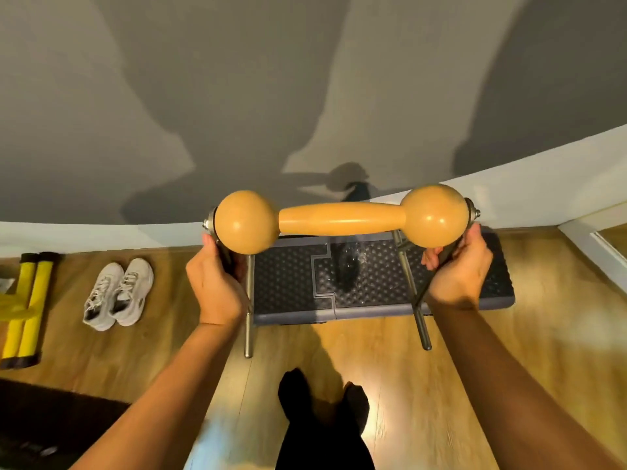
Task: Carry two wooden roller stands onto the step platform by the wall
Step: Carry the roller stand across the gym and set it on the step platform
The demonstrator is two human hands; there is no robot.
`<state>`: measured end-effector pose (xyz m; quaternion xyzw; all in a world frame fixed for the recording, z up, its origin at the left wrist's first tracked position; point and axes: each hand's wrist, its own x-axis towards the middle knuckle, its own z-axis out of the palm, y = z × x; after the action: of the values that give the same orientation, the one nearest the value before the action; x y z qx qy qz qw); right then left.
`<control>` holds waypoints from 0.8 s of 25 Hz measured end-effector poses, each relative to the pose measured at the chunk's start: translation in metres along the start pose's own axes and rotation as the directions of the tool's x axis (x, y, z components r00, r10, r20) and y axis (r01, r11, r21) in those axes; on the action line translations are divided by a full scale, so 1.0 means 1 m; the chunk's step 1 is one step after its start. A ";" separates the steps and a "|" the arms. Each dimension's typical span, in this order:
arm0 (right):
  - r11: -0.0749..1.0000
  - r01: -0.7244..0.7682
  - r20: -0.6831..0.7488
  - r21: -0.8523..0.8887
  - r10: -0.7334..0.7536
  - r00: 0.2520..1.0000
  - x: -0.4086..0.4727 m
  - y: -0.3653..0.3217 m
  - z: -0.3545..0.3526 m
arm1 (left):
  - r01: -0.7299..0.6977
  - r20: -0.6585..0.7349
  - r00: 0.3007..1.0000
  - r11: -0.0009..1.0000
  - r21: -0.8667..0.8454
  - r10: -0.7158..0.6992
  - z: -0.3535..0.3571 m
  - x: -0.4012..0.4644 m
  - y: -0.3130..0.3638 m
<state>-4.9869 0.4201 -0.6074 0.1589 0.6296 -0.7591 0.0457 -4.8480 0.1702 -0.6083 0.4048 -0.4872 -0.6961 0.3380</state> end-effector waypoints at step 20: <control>0.993 0.027 -0.136 0.111 -0.011 0.991 0.094 0.270 -0.012 | 0.095 -0.135 0.985 0.990 -0.101 -0.108 -0.040 0.085 -0.271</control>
<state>-5.0009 0.3891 -0.8919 0.2062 0.5890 -0.7813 -0.0132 -4.8706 0.1608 -0.8939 0.4606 -0.4076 -0.7046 0.3540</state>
